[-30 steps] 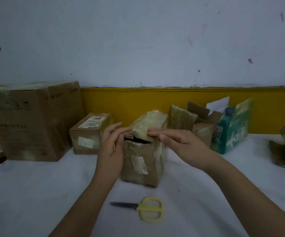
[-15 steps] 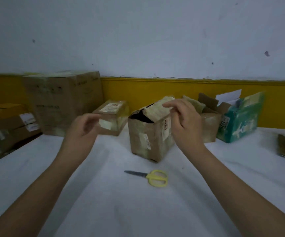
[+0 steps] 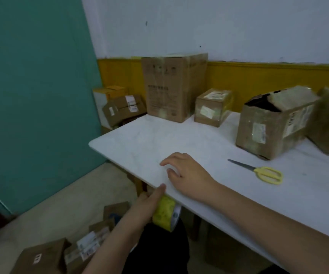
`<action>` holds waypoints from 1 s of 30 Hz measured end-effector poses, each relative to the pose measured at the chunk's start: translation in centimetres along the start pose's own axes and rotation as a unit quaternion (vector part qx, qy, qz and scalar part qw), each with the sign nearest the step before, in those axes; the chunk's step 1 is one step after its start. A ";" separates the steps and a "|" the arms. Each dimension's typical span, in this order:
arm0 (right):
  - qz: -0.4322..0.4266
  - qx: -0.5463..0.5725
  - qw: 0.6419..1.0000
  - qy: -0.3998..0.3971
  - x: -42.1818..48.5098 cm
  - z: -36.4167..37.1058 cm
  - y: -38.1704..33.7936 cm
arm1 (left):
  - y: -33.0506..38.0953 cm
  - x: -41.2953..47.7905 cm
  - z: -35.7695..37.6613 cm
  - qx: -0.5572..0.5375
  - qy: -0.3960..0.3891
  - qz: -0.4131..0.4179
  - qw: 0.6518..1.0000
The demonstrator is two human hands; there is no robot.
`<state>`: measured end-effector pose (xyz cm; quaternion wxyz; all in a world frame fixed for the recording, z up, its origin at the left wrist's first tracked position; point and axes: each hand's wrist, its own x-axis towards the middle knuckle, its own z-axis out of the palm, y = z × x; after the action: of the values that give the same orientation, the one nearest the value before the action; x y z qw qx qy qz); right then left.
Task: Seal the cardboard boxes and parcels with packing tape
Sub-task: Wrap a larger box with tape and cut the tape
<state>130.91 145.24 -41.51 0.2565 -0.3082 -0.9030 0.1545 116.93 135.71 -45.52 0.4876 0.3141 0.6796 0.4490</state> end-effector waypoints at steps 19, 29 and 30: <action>-0.053 -0.003 0.988 -0.148 -1.7 0.0 -0.8 | 8.3 -2.9 0.1 0.498 -0.092 0.099 0.857; 0.044 0.092 0.993 -0.067 -0.6 -8.0 0.3 | 16.0 -3.5 1.9 0.601 -0.096 0.194 0.769; 0.060 0.115 0.991 -0.033 -0.6 -9.7 0.4 | 17.6 -3.8 2.2 0.603 -0.102 0.216 0.761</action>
<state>136.91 146.39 -33.93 0.2504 -0.3253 -0.8670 0.2824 120.09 140.08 -28.21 0.1541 0.7259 0.6703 0.0056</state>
